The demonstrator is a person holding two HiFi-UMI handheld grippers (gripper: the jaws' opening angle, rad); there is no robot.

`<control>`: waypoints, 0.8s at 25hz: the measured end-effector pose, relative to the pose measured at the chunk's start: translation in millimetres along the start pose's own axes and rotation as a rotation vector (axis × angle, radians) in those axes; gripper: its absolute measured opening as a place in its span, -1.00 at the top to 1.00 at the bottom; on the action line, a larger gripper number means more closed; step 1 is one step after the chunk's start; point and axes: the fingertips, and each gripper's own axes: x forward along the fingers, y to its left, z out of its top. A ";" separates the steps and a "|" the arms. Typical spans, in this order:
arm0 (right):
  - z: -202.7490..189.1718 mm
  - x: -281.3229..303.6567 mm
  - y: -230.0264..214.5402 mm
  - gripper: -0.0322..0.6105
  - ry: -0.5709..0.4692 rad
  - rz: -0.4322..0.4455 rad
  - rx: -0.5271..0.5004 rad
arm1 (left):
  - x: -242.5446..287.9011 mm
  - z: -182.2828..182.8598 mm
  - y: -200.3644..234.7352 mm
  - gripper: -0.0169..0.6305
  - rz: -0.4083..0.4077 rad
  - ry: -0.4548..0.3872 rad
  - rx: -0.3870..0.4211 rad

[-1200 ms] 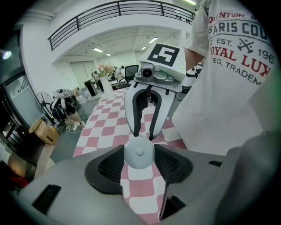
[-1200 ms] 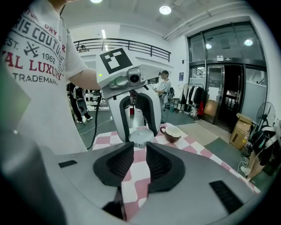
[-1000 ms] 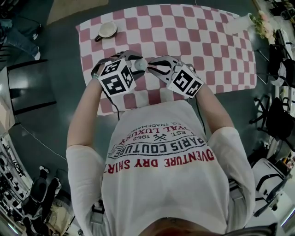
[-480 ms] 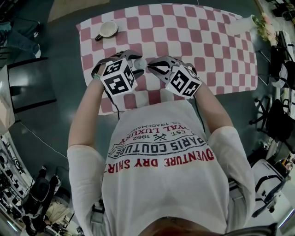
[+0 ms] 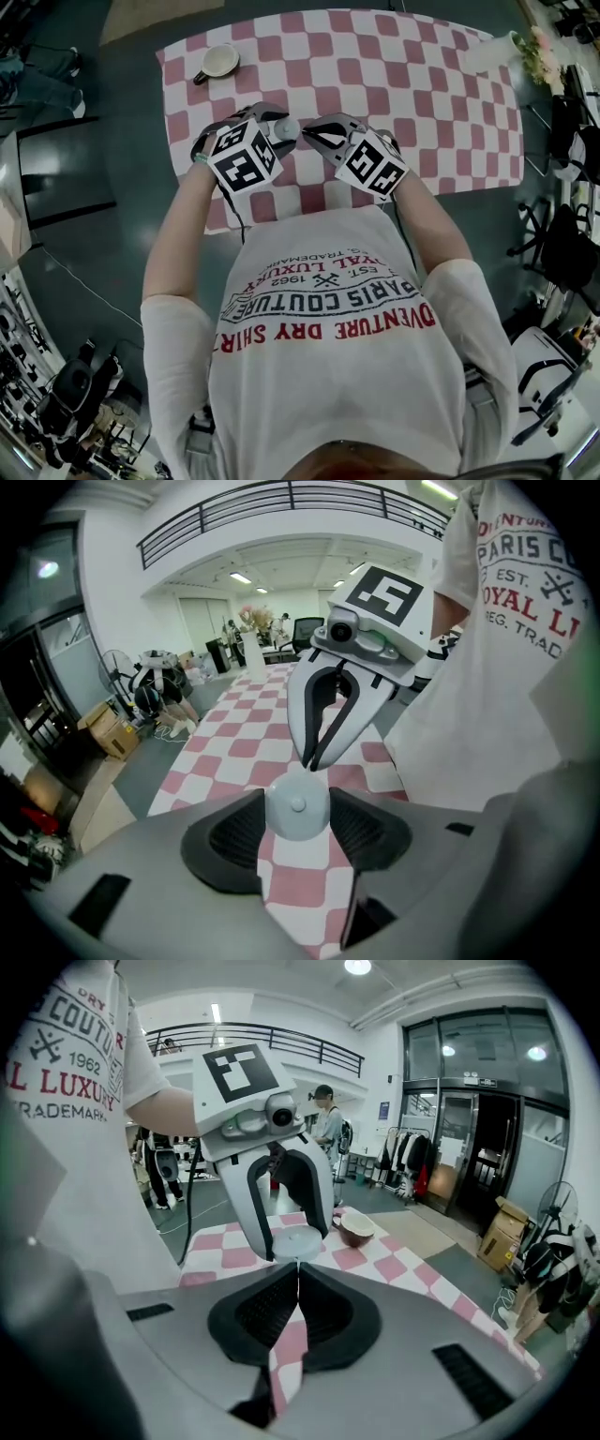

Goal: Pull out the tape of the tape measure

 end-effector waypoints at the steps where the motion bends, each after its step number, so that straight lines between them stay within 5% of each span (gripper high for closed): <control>1: -0.5 -2.8 -5.2 0.80 0.004 -0.025 0.013 | -0.9 -1.0 2.7 0.23 0.017 0.000 -0.013; 7: -7.4 -25.2 -32.9 0.80 -0.017 -0.148 0.127 | -10.1 4.8 19.8 0.24 0.115 -0.090 -0.128; 12: -17.8 -41.4 -59.1 0.80 -0.017 -0.303 0.215 | -20.9 1.6 37.1 0.24 0.252 -0.083 -0.134; 20: -17.2 -64.6 -72.1 0.80 -0.067 -0.416 0.273 | -39.5 1.4 46.5 0.24 0.299 -0.194 -0.271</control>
